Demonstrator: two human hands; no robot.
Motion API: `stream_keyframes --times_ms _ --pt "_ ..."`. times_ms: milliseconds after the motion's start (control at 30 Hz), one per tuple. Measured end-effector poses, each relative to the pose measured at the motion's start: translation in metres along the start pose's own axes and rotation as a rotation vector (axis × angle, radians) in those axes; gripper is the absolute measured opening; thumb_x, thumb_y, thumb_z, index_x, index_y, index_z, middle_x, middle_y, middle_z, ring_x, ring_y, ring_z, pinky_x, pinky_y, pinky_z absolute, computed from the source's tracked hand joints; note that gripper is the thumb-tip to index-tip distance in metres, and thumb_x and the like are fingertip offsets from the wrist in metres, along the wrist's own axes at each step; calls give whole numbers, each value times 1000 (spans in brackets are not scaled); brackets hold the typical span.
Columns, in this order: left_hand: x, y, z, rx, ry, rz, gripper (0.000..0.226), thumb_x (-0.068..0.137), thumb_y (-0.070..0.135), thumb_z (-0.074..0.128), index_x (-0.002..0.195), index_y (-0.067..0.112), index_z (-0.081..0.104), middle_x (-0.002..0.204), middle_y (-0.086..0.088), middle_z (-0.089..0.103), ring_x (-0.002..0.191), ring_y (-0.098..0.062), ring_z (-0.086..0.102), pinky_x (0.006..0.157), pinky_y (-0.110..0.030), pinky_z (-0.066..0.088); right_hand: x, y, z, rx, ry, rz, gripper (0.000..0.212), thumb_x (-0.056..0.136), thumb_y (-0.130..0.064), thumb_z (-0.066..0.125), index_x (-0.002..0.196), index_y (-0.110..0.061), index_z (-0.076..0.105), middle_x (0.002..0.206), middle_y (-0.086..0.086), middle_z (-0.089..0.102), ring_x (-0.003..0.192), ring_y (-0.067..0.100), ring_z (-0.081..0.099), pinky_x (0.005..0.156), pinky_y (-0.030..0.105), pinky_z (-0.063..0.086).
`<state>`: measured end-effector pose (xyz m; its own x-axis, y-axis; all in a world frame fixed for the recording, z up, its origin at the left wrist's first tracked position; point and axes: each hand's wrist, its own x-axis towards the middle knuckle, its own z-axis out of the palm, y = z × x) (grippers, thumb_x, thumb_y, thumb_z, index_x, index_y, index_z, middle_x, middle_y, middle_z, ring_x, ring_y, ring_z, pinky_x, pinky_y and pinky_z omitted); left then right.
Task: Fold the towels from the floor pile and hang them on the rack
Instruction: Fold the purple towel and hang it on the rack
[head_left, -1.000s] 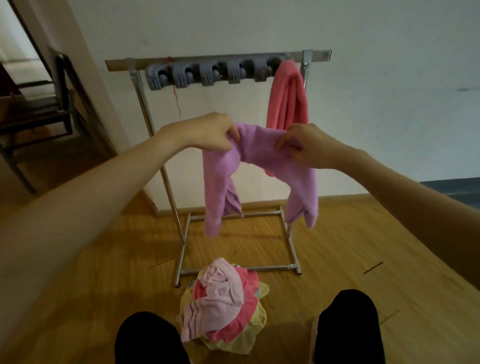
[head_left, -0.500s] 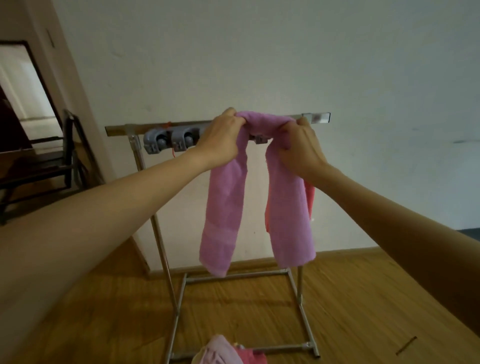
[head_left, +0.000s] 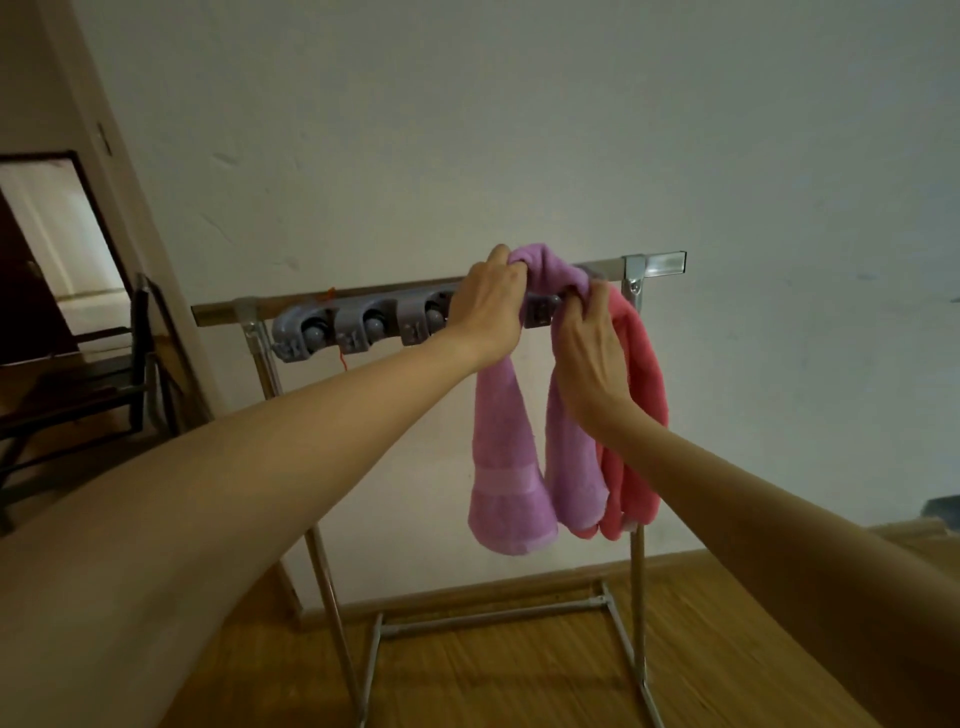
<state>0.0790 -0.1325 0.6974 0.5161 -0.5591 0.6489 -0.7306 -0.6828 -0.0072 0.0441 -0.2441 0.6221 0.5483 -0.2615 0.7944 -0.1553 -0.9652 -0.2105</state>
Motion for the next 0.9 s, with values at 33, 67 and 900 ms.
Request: stream_keyframes --times_ms 33,67,900 --pt "2 0 5 -6 4 5 45 77 -4 66 119 6 55 120 -13 49 103 -30 54 83 -38 50 0 0 4 -8 -5 -1 47 77 17 48 123 8 45 123 27 43 92 30 53 60 23 39" --pt "3 0 9 -11 4 9 44 77 -5 64 119 6 55 119 -13 49 103 -31 54 82 -39 50 1 1 8 -11 -9 -13 47 77 18 48 123 8 45 124 28 43 95 31 53 61 24 42" --pt "-84 -16 125 -478 224 -101 40 82 9 66 109 4 37 107 -11 46 78 -23 58 61 -34 53 -62 48 48 353 -131 -82 65 94 -7 45 144 -24 8 131 18 51 78 24 62 61 29 50"
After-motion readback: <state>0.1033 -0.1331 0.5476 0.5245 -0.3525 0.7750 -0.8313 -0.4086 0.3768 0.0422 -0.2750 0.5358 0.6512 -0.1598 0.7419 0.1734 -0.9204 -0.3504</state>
